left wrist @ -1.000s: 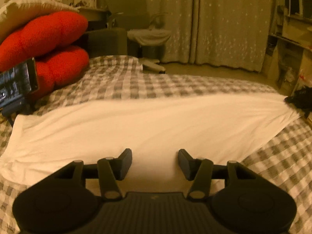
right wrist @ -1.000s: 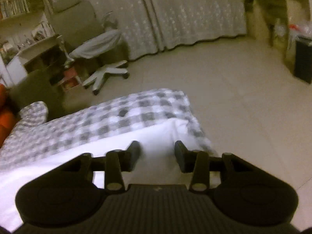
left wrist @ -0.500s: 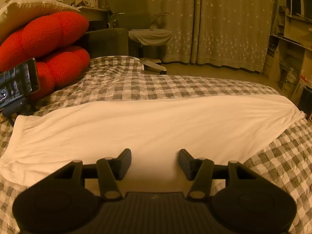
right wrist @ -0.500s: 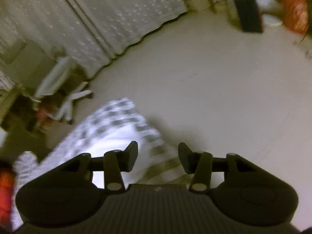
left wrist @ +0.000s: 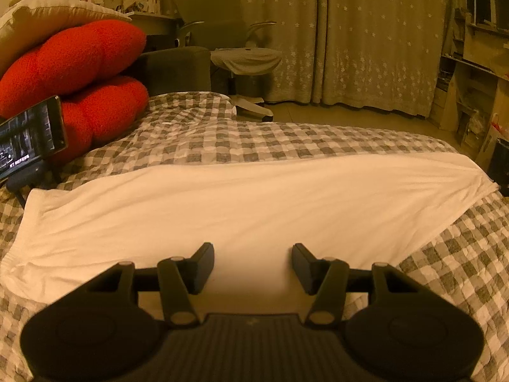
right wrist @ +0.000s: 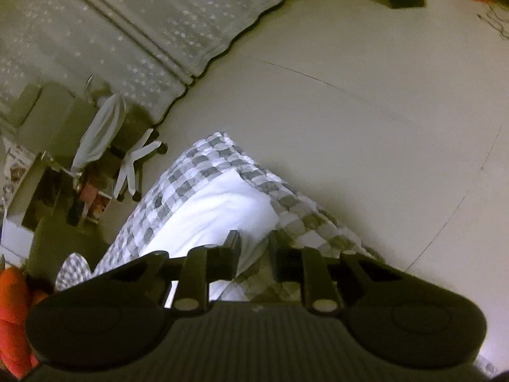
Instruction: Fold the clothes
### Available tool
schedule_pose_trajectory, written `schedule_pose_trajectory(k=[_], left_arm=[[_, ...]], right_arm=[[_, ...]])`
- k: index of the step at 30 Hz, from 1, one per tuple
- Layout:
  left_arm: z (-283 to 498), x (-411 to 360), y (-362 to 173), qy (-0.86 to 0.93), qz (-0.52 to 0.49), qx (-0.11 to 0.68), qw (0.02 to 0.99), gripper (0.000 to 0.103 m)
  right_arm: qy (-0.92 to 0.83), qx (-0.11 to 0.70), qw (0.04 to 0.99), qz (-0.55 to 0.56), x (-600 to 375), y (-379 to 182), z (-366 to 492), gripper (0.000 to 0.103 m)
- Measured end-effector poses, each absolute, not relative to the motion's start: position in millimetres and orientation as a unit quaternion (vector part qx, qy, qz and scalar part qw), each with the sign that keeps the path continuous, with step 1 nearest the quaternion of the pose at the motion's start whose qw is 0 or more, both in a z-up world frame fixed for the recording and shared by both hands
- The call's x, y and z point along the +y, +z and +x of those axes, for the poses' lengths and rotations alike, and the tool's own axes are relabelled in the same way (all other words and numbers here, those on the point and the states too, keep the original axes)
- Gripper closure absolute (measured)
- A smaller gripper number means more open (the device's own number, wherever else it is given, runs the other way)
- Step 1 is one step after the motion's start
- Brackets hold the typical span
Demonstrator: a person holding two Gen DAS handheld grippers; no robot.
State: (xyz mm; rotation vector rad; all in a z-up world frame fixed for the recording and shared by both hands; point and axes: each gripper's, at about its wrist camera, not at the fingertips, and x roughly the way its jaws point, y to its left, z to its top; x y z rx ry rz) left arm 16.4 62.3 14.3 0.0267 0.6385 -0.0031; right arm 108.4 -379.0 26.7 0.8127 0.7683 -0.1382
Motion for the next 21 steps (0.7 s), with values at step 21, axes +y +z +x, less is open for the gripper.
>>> schedule_pose_trajectory(k=[21], left_arm=[[15, 60, 14, -0.004, 0.017, 0.316, 0.949, 0.047]], right_arm=[[-0.082, 0.335, 0.867, 0.359, -372, 23, 110, 0.098]])
